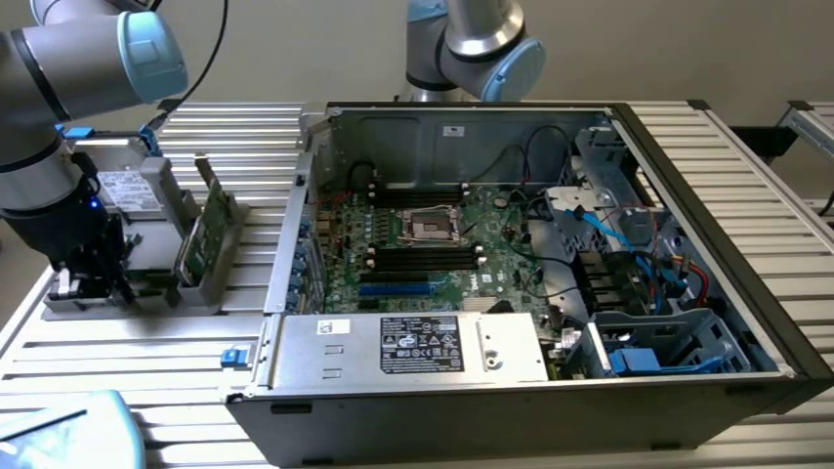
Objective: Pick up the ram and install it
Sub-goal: 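Pick up the ram and move it above insertion slot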
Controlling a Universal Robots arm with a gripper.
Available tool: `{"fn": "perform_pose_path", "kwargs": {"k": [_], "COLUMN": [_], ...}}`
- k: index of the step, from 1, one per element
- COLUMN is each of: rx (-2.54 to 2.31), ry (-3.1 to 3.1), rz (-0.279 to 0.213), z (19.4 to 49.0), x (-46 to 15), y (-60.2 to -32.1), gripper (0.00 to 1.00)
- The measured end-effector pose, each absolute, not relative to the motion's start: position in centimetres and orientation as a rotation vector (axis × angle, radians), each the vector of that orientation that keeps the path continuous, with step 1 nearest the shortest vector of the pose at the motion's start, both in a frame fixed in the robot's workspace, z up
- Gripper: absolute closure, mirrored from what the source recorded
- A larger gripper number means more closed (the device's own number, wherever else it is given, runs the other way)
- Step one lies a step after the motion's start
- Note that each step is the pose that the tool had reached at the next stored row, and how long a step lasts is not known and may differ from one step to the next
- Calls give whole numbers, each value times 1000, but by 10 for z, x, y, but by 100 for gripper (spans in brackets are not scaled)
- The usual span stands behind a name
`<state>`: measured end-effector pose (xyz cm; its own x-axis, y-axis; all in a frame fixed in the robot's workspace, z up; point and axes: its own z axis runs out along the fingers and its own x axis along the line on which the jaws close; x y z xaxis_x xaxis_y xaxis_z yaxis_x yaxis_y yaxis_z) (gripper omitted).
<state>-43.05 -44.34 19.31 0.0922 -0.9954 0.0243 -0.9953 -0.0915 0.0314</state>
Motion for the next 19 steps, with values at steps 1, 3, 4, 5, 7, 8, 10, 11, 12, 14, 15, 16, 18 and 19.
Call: {"fn": "perform_pose_path", "kwargs": {"k": [1, 3, 4, 5, 7, 8, 10, 11, 12, 14, 15, 16, 18, 19], "rx": [2292, 2294, 2296, 2298, 2303, 2306, 2312, 2315, 2318, 2323, 2326, 2327, 2324, 2322], "ry": [-2090, -2092, -2093, -2095, -2100, -2102, -2107, -2110, -2112, -2117, -2119, -2120, -2118, -2116], "rz": [-5, -9, -12, -16, -27, -32, -43, -49, -54, -65, -70, -74, -82, -86], "z": [193, 194, 195, 196, 198, 199, 200, 202, 203, 205, 206, 207, 207, 207], "x": [-430, -430, -430, -430, -430, -430, -430, -429, -429, -429, -429, -429, -429, -429], "y": [-443, -444, -444, -444, -444, -444, -445, -445, -445, -446, -446, -446, -446, -447], "gripper": [86, 86, 86, 86, 86, 86, 86, 86, 86, 86, 86, 86, 86, 86]}}
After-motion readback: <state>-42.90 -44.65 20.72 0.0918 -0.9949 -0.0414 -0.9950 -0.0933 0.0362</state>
